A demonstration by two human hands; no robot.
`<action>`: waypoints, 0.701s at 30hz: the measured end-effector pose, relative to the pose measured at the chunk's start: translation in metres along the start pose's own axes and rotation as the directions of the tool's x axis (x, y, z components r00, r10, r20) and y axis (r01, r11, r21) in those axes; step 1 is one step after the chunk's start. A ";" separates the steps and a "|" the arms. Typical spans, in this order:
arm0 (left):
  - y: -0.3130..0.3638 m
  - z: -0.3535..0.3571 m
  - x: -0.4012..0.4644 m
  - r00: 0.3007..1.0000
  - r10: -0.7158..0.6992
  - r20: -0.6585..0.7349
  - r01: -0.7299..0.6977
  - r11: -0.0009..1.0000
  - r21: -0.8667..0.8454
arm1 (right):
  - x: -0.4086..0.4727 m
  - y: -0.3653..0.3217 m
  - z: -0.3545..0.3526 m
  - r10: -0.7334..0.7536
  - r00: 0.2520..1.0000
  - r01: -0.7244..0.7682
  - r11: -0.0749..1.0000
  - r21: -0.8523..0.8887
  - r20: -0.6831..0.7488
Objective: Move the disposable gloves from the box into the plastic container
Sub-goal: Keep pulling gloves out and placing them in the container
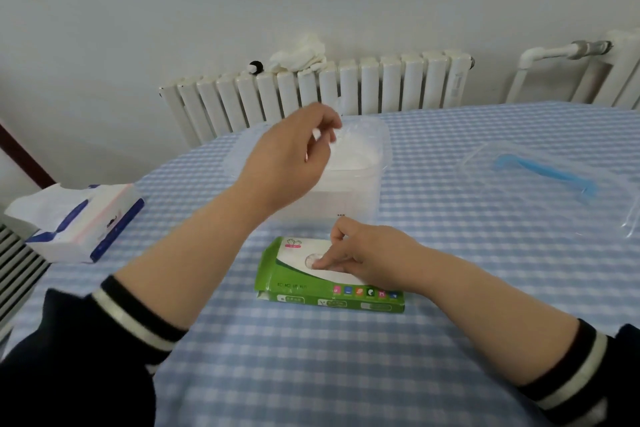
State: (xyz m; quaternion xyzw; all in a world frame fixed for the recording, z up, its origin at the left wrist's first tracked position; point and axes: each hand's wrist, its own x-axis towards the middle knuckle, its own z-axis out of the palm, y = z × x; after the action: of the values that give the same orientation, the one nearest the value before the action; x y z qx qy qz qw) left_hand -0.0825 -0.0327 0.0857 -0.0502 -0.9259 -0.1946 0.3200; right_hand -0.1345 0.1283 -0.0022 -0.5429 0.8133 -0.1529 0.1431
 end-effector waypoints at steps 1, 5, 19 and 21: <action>0.001 0.004 -0.014 0.998 0.035 0.055 -0.036 0.999 0.028 | 0.000 0.000 0.000 -0.003 1.000 0.003 1.000 -0.011 -0.010; -0.005 0.021 -0.063 0.981 0.002 0.196 -0.004 1.000 0.010 | 0.000 -0.003 -0.003 0.002 0.999 -0.003 1.000 -0.017 -0.051; -0.022 0.043 -0.116 0.830 -0.276 0.485 0.399 0.902 -0.168 | -0.006 -0.001 -0.009 0.004 0.983 0.061 0.935 0.350 -0.183; -0.023 0.043 -0.116 0.827 -0.287 0.483 0.407 0.899 -0.164 | -0.008 -0.004 -0.013 0.032 0.964 0.104 0.869 0.484 -0.266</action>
State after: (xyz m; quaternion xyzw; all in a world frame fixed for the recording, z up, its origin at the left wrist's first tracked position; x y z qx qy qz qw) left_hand -0.0204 -0.0330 -0.0233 0.0357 -0.9339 -0.3526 0.0482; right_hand -0.1330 0.1355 0.0122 -0.4780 0.7486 -0.4293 0.1640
